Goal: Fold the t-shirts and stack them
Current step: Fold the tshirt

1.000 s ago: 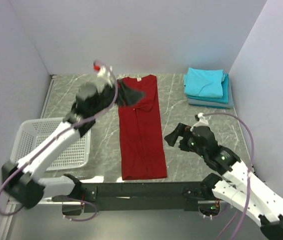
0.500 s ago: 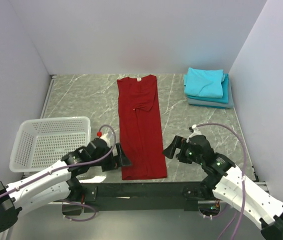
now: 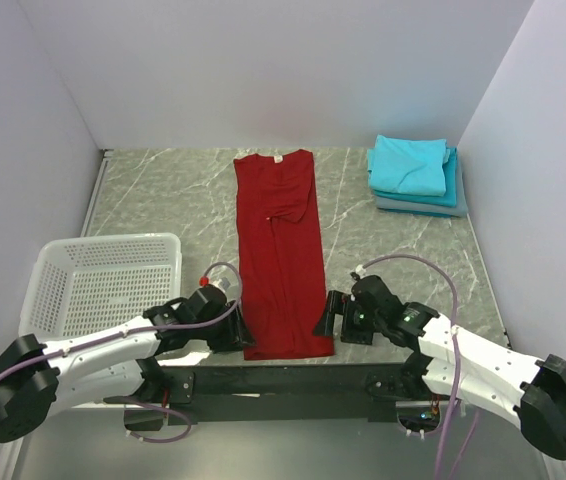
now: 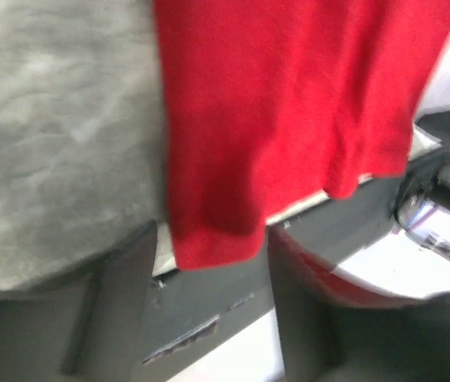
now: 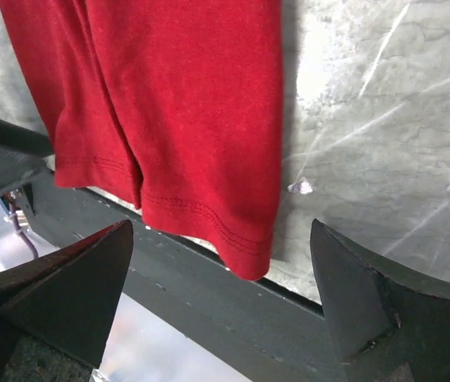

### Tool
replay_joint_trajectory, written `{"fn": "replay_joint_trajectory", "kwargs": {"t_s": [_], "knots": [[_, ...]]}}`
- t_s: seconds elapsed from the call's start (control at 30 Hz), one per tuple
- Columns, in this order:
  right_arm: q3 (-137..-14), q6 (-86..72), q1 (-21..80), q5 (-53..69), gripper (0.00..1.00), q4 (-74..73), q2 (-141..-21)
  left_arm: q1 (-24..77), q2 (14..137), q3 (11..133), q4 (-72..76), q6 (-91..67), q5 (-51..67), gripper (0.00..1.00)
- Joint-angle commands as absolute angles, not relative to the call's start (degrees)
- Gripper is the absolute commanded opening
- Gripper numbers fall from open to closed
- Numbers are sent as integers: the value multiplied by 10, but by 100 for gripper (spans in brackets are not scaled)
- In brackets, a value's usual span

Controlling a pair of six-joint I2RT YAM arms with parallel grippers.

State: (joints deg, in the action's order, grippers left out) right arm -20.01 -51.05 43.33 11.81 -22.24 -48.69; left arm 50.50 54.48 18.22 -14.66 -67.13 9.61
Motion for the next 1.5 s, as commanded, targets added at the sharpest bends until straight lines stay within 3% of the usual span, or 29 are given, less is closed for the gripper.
{"fn": "replay_joint_trajectory", "kwargs": {"t_s": [0.0,0.1,0.47,0.63,0.7,0.77,1.03,1.47], "knots": [[-189,-539,440,104,97,-201,-486,508,561,176,-145,-663,77,48],[-187,-543,439,96,96,-207,-483,508,553,171,-163,-663,75,38],[-175,-535,442,134,92,-195,-500,507,584,149,-112,-656,108,37],[-159,-546,444,140,88,-188,-507,508,599,159,-143,-644,96,16],[-146,-554,445,143,83,-178,-511,507,598,160,-167,-644,85,0],[-141,-555,444,156,75,-171,-521,508,595,160,-177,-642,84,0],[-138,-568,467,150,63,-200,-527,508,557,156,-213,-644,83,0],[-140,-571,472,161,7,-186,-485,508,516,150,-161,-624,132,0]]}}
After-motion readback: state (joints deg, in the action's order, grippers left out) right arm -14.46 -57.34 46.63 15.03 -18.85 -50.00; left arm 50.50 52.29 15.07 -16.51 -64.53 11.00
